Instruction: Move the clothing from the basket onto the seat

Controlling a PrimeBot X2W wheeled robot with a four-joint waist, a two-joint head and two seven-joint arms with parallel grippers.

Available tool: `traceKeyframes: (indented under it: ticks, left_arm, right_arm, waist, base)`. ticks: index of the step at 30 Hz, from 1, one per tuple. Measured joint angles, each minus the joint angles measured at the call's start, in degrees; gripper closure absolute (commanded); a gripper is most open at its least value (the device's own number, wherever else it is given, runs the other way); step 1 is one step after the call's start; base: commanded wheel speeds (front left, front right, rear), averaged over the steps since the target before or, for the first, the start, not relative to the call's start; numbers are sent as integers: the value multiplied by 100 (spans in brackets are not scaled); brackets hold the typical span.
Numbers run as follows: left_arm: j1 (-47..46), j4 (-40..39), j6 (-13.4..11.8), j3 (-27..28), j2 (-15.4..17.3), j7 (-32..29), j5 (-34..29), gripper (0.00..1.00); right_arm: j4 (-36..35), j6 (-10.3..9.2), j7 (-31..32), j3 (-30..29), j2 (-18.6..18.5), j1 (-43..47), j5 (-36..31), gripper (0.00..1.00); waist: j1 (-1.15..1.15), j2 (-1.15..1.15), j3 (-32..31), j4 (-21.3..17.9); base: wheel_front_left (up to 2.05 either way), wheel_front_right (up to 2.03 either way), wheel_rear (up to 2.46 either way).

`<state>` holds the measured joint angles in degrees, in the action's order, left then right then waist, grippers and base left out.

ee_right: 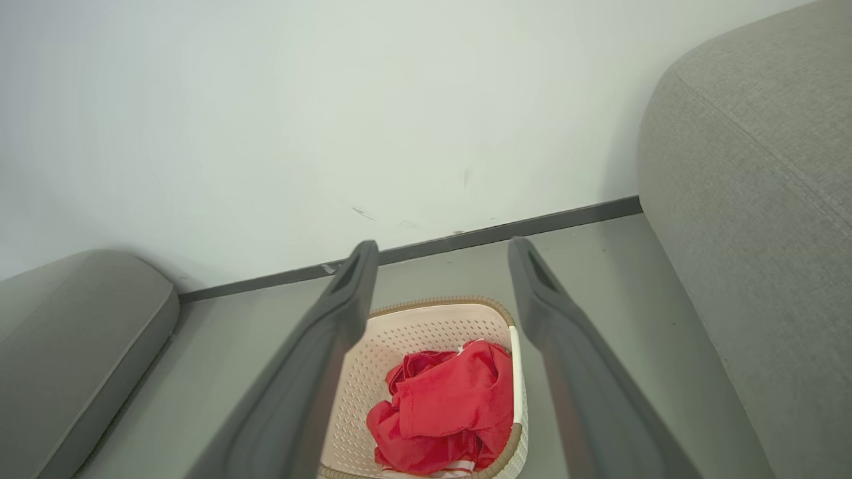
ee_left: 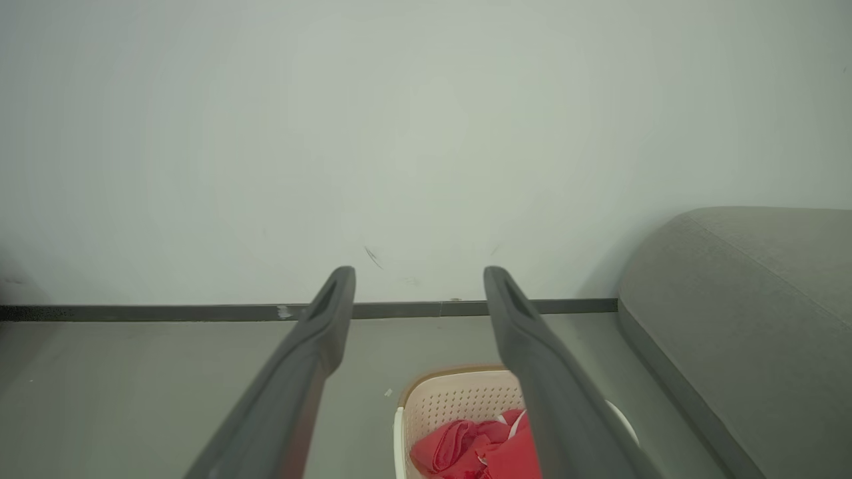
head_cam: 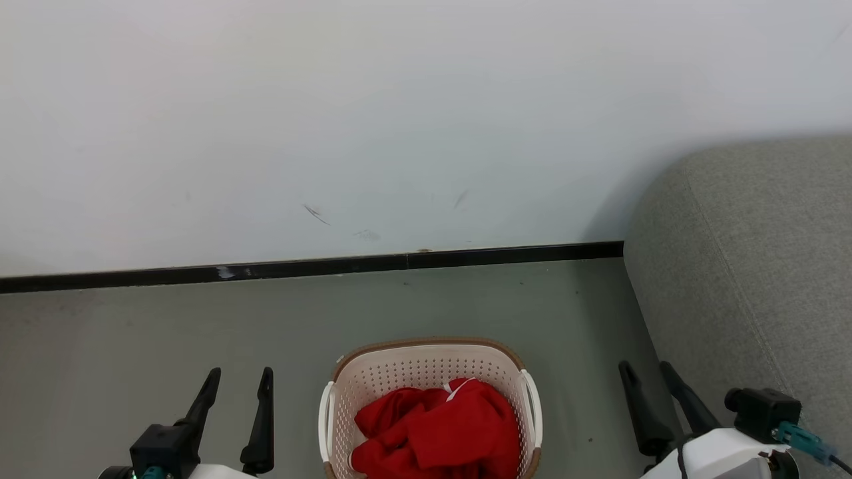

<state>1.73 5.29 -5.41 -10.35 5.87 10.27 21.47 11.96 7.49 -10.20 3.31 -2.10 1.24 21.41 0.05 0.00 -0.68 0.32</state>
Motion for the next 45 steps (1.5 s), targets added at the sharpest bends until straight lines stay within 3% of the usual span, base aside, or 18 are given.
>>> traceKeyframes:
  ticks: [20, 45]
  left_arm:
    - [121, 73, -380, -89, 22, 402, -1406, 0]
    - [125, 234, -401, 93, 14, 402, -1350, 0]
  right_arm:
    - [-97, 0, -398, 259, -9, 116, -1771, 0]
    - [-132, 0, -399, 260, -10, 222, -1738, 0]
  waist:
    - [-2, 0, -54, 11]
    - [-3, 0, -143, 26]
  base:
    - [0, 0, 0]
    - [0, 0, 0]
